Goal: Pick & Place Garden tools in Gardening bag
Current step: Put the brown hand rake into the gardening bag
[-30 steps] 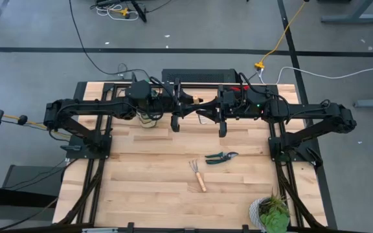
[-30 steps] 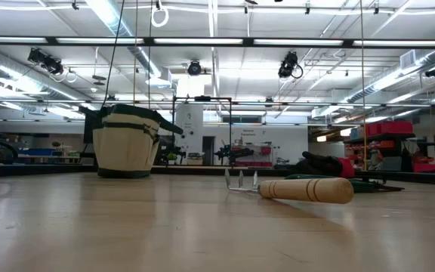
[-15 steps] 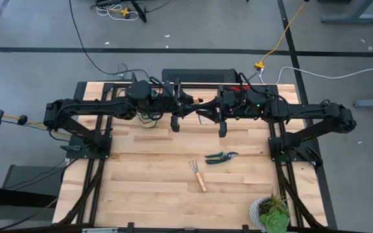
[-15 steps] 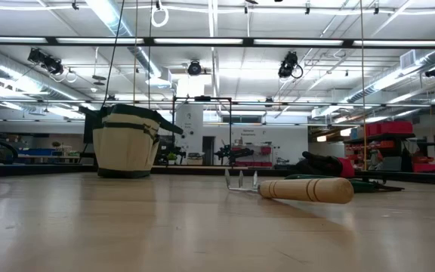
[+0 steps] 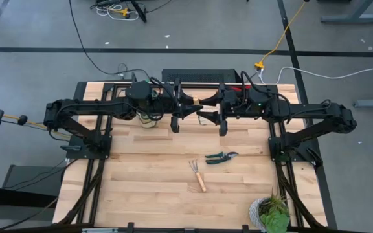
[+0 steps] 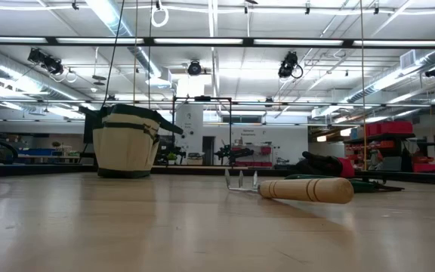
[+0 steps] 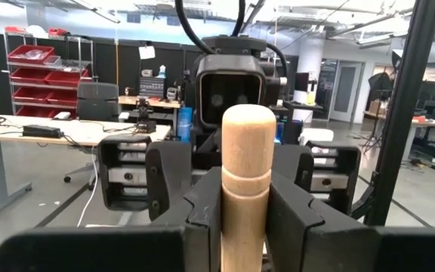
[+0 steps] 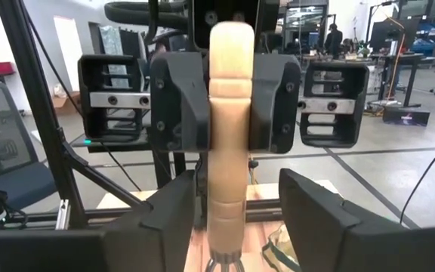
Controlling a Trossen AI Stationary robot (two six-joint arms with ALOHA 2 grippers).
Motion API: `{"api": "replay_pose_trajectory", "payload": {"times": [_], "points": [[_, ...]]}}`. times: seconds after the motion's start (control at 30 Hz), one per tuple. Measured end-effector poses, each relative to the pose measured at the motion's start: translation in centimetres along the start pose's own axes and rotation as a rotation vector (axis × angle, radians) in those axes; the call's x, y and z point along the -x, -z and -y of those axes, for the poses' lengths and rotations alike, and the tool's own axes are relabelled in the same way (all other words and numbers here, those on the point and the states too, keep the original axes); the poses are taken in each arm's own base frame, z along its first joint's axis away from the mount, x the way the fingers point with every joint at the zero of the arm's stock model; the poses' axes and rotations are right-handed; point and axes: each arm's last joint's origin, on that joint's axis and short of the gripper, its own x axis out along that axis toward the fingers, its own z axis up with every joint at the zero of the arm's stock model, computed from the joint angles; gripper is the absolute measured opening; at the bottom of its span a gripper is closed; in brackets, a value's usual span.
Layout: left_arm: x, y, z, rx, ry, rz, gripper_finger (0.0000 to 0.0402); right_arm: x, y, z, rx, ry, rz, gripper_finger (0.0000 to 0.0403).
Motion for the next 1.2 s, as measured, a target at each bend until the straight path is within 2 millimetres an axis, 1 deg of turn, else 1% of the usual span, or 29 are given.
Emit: {"api": "replay_pose_trajectory", "payload": {"times": [0.17,0.43,0.53,0.67,0.8,1.0,1.2], "points": [[0.8,-0.4,-0.1,0.001,-0.012,-0.036,0.0078,0.5,-0.2,0.0,-0.001,0.0,-0.007,0.0193],[2.1,-1.9,-0.2,-0.005,-0.023,-0.018,0.0078,1.1,-0.7,-0.1,0.003,0.0,0.004,0.0174],[2.3,-2.0,-0.3,-0.005,-0.027,-0.023,0.0078,1.1,-0.7,-0.1,0.004,0.0,0.001,0.0166],[2.6,-2.0,-0.3,0.006,-0.031,-0.055,0.0078,1.1,-0.6,-0.1,0.003,0.0,-0.006,0.0157],[2.6,-1.5,-0.4,0.027,-0.038,-0.104,0.0078,1.1,-0.4,-0.1,-0.004,0.001,-0.025,0.0142],[2.6,-0.7,-0.5,0.01,-0.056,-0.133,0.0078,1.1,-0.1,-0.1,-0.007,0.002,-0.057,0.0106],[2.7,-0.4,-0.5,0.011,-0.061,-0.162,0.0078,1.1,0.1,-0.1,-0.004,0.003,-0.076,0.0065]]}}
